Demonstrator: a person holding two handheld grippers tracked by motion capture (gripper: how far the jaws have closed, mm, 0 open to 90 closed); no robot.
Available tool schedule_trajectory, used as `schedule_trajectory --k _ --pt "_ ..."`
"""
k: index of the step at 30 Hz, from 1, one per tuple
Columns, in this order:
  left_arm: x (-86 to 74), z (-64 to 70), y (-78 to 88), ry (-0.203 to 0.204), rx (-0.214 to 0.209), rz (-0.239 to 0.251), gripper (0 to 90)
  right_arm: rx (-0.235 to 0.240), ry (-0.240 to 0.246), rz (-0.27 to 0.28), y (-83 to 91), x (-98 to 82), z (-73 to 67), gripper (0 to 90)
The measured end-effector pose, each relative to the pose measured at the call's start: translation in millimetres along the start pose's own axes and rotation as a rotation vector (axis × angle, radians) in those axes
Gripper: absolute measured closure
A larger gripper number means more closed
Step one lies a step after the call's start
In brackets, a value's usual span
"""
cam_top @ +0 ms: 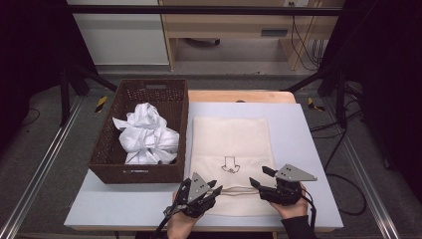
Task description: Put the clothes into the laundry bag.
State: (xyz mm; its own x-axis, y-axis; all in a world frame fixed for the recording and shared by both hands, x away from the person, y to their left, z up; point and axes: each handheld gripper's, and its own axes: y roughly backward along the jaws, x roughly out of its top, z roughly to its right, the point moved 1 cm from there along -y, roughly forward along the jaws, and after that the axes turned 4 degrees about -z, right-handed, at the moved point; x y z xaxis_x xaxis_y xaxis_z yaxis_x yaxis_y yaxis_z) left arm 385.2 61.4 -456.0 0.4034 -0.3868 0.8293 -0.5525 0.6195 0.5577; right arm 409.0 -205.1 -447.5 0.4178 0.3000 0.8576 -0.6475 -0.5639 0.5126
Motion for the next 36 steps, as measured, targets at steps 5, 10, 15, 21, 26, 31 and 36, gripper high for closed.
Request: schedule_trajectory --k 5,10,15,21,26,31,36 --pt "-15.4 6.6 -14.6 0.006 -0.014 -0.057 80.6 0.057 0.021 -0.059 -13.0 -7.5 -10.1 49.3" --pt "-22.2 8.1 -20.4 0.023 -0.016 -0.073 86.0 0.09 0.031 -0.1 -20.4 -8.2 -14.9 52.0" --pt "-26.1 9.6 -27.5 0.016 -0.011 -0.104 89.0 0.122 0.023 -0.155 -31.9 -8.8 -17.9 55.8" --pt "-29.1 13.1 -33.1 0.008 -0.004 -0.115 88.9 0.109 0.068 -0.234 -49.1 -8.8 -24.0 62.5" --pt "-31.2 12.6 -33.1 0.012 -0.006 -0.105 88.8 0.094 0.083 -0.265 -52.0 -11.4 -23.6 65.4" --pt "-31.2 12.2 -33.0 0.013 -0.011 -0.106 88.3 0.081 0.084 -0.29 -55.2 -11.5 -20.9 84.9" --pt "-24.3 9.8 -31.0 0.002 -0.004 -0.142 80.2 0.105 0.032 -0.245 -47.5 -2.0 -15.5 87.1"
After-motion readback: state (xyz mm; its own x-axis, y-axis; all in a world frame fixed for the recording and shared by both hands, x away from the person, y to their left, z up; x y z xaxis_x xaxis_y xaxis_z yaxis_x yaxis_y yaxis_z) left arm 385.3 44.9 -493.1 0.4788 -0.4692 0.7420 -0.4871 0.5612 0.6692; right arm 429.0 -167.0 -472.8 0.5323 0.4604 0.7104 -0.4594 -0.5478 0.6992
